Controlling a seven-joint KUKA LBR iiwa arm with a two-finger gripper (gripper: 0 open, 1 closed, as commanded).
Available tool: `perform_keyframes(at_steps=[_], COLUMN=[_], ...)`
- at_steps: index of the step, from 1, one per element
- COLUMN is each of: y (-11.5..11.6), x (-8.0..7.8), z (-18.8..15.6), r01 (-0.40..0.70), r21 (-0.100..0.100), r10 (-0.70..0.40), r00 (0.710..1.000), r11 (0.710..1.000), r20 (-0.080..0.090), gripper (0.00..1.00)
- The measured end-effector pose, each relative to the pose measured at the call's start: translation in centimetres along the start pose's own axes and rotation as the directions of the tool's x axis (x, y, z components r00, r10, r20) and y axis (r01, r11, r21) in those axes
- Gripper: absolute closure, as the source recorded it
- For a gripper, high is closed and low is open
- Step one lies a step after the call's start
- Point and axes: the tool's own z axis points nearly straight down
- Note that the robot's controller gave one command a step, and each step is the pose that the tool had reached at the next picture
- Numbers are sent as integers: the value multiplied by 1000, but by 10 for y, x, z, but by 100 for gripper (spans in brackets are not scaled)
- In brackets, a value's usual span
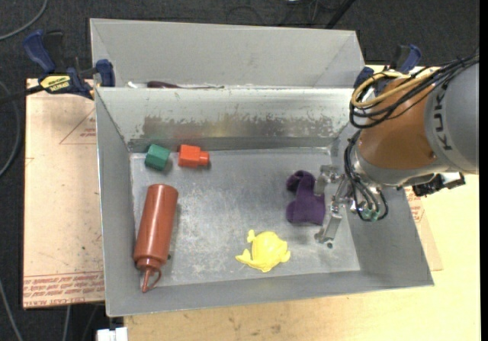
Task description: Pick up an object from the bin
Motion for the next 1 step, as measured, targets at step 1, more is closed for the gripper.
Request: perform_keyframes(at_steps=[1], y=[-4], x=[-9], z=[35], r01=[-178], r21=[1], r10=[178], r00=[984], r11=[984], r20=[-6], gripper=[0])
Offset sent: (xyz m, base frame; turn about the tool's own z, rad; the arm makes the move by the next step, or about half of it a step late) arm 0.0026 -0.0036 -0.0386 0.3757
